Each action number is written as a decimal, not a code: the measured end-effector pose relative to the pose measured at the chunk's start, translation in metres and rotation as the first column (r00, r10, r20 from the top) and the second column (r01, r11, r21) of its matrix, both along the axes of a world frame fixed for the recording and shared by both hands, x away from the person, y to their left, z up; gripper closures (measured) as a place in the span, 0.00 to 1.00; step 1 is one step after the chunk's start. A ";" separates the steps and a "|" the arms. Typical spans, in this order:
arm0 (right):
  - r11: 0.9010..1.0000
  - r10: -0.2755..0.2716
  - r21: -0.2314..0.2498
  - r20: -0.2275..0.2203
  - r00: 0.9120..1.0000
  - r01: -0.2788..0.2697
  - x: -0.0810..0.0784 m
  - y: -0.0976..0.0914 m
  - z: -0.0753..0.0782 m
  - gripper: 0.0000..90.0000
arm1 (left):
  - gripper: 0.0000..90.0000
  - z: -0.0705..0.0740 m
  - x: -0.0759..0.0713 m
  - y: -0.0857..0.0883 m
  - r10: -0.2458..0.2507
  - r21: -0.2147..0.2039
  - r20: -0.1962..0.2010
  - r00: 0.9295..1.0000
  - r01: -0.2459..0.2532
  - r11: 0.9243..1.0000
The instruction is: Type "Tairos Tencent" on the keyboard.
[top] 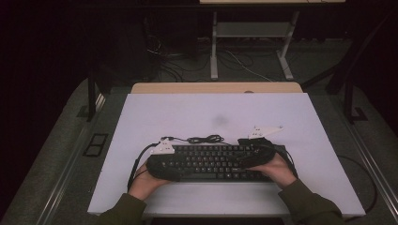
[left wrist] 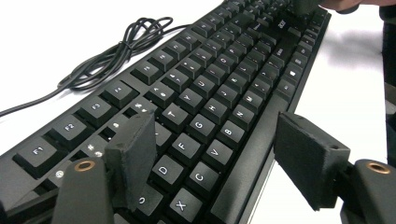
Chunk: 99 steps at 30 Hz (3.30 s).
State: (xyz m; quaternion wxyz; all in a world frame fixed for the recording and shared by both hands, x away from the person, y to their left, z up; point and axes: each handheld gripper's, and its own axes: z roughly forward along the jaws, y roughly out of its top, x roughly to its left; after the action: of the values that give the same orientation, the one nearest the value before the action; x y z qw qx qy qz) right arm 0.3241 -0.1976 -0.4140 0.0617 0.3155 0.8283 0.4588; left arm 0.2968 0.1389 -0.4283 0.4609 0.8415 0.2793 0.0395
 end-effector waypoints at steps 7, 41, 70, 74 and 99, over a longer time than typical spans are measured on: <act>1.000 0.015 -0.011 0.003 1.000 -0.015 -0.006 -0.006 -0.001 0.32 | 0.28 0.000 0.001 0.002 0.014 -0.002 0.004 1.000 -0.014 1.000; 0.981 0.140 -0.126 -0.060 0.988 -0.147 -0.018 -0.006 -0.015 0.99 | 0.23 -0.001 0.003 0.008 0.034 -0.012 0.020 0.999 -0.034 0.999; 0.972 0.154 -0.168 -0.078 0.985 -0.165 -0.020 0.000 -0.020 0.99 | 0.31 0.001 0.008 0.006 0.064 -0.020 0.044 0.997 -0.063 0.998; 0.972 0.155 -0.167 -0.079 0.985 -0.166 -0.020 0.000 -0.020 0.99 | 0.39 0.002 0.011 0.004 0.065 -0.015 0.056 0.996 -0.064 0.998; 0.972 0.151 -0.169 -0.081 0.985 -0.163 -0.020 0.000 -0.020 0.99 | 0.99 -0.002 0.029 -0.020 0.023 0.082 0.013 1.000 -0.024 0.996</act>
State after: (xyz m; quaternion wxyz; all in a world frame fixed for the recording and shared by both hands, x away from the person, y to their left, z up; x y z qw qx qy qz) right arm 0.3040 -0.1978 -0.4338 0.0249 0.2577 0.8893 0.3769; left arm 0.3258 0.1187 -0.4303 0.4269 0.8562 0.2846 0.0613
